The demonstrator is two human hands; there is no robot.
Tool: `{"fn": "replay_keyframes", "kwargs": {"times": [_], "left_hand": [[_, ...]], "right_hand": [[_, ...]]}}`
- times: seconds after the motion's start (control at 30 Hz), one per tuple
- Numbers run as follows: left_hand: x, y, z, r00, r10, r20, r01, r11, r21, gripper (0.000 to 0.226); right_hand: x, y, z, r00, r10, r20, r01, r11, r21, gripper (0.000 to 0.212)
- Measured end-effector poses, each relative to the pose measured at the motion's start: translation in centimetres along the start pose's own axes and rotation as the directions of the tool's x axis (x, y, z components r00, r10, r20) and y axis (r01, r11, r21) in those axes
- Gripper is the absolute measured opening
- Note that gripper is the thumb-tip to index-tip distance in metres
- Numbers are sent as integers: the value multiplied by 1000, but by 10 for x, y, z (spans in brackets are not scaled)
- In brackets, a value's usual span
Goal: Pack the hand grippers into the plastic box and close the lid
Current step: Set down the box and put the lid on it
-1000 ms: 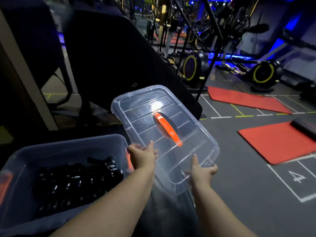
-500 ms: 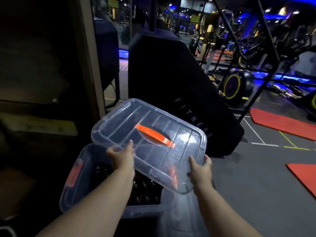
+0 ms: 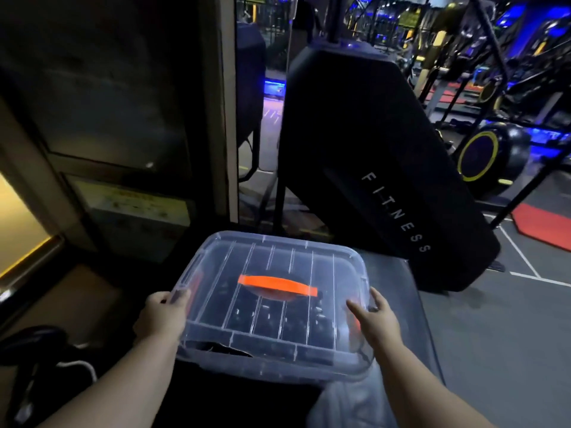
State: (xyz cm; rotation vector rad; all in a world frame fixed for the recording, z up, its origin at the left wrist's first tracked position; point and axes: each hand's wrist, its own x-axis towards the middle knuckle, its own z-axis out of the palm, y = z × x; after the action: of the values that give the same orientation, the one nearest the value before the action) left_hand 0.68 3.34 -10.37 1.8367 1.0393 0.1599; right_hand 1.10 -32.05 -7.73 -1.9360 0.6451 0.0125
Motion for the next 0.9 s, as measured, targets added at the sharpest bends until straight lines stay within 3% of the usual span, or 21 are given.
{"fn": "replay_keyframes", "kwargs": {"times": [0.1, 0.33, 0.53, 0.9], "left_hand": [[-1, -13, -1, 1000, 20, -15, -19, 999, 38, 27], [1, -19, 7, 999, 37, 12, -36, 994, -102, 24], [-6, -22, 5, 998, 51, 27, -50, 998, -32, 34], [6, -19, 4, 993, 36, 110, -44, 996, 73, 41]], "right_hand": [[1, 3, 7, 999, -38, 3, 38, 991, -128, 67], [9, 9, 16, 996, -52, -78, 9, 884, -467, 63], [11, 19, 17, 996, -4, -90, -27, 940, -339, 55], [15, 30, 22, 998, 55, -44, -65, 963, -262, 52]]}}
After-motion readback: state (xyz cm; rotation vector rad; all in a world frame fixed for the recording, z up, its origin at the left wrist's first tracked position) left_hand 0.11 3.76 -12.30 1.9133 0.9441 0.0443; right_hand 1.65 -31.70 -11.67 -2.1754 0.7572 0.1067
